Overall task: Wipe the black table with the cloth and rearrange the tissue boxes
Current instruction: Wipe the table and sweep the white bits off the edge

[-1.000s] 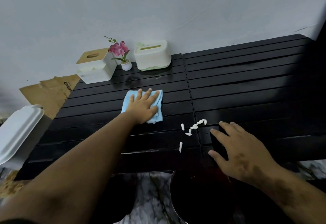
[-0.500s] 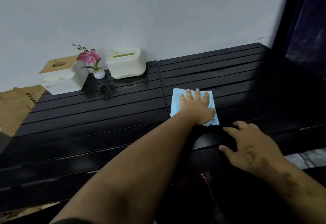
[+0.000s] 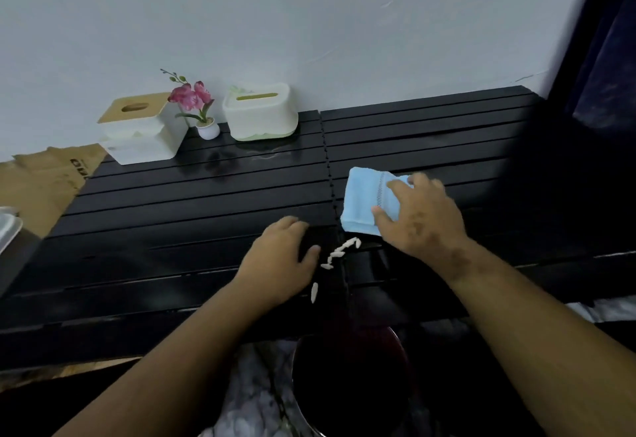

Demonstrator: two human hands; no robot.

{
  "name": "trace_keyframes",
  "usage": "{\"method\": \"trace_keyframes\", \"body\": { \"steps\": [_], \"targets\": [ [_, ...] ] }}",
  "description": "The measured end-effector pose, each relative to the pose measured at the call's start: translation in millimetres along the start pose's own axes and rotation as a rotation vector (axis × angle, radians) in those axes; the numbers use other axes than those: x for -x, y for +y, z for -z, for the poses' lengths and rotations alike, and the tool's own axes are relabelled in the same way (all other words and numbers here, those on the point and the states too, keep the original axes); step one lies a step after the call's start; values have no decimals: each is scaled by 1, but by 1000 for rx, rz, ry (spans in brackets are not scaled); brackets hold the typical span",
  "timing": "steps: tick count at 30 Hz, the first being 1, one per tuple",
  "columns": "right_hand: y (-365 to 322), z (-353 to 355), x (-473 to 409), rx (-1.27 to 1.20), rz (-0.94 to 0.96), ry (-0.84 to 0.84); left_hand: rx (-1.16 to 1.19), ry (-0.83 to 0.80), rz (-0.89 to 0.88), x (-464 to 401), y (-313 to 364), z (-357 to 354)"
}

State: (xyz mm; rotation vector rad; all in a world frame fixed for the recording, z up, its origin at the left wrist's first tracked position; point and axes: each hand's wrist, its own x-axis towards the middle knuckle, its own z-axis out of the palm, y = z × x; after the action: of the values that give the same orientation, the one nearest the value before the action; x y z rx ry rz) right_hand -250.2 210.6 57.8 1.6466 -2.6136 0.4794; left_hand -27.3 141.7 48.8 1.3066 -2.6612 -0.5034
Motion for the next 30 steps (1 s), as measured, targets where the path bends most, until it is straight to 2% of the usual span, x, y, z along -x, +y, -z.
{"method": "trace_keyframes", "body": {
  "steps": [5, 9, 15, 18, 24, 30],
  "targets": [
    [-31, -49, -56, 98, -83, -220, -129, 32, 53, 77, -25, -1],
    [-19, -63, -68, 122, -57, -331, -170, 63, 65, 102, -38, -12],
    [40, -46, -68, 198, 121, -383, -146, 105, 78, 106, -49, -21],
    [55, -36, -45, 186, 193, -357, -119, 127, 70, 106, -52, -24],
    [54, -32, 3, 198, 255, -316, -117, 141, 51, 102, -54, -28],
    [38, -37, 5, 175, 275, -352, -130, 146, 49, 101, -54, -28]
  ]
}}
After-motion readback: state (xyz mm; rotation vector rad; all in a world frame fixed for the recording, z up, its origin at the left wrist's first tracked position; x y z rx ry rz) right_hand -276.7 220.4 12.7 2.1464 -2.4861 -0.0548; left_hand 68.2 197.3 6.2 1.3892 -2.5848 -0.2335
